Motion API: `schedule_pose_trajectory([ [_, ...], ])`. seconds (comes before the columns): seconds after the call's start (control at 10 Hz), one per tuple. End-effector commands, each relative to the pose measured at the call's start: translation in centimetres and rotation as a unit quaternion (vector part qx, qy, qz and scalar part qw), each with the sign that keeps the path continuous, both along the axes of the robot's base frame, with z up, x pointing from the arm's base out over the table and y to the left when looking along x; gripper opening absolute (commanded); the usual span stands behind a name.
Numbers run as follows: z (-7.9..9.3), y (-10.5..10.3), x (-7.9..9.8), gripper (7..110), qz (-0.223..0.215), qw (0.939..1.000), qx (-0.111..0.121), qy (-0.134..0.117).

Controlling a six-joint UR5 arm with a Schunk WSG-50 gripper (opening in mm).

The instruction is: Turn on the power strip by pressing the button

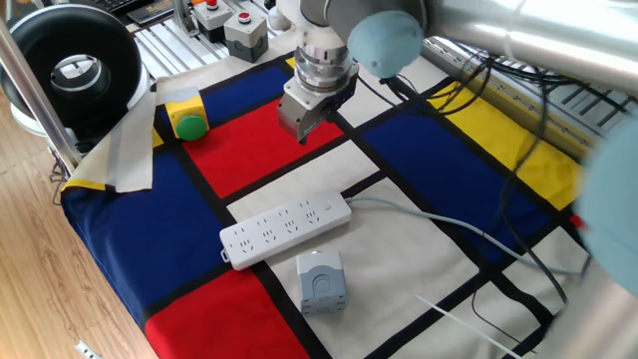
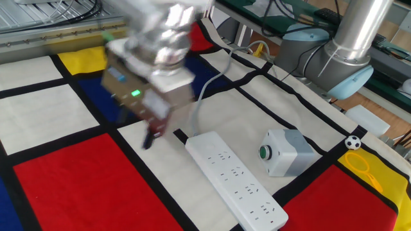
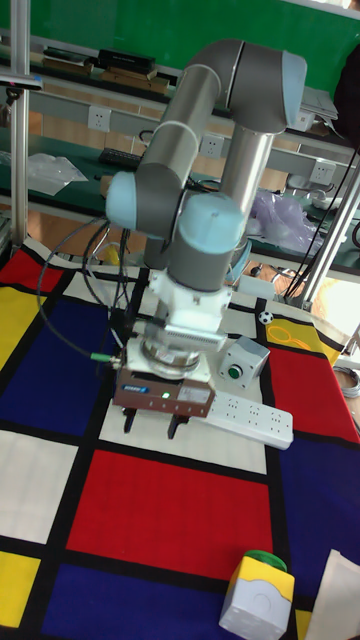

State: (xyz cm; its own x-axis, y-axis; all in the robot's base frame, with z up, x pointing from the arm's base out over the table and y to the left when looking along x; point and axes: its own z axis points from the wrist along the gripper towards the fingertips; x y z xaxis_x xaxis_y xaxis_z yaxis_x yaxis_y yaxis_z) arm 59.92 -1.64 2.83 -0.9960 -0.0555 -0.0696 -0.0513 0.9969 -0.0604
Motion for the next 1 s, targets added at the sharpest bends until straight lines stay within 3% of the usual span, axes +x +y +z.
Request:
schedule_pose_trajectory([
  [0.0, -2.4, -1.2, -1.5, 66, -0.071, 0.9953, 0.033, 0.057],
  [0.2, -1.5, 2.1, -4.6, 66, -0.095, 0.9917, 0.055, 0.067],
  [0.5, -0.1, 4.9, -8.2, 66, -0.110, 0.9895, 0.059, 0.073],
  [0.7, -0.1, 5.6, -9.7, 66, -0.121, 0.9884, 0.052, 0.076],
  [0.9, -0.7, 6.6, -10.1, 66, -0.118, 0.9891, 0.051, 0.072],
])
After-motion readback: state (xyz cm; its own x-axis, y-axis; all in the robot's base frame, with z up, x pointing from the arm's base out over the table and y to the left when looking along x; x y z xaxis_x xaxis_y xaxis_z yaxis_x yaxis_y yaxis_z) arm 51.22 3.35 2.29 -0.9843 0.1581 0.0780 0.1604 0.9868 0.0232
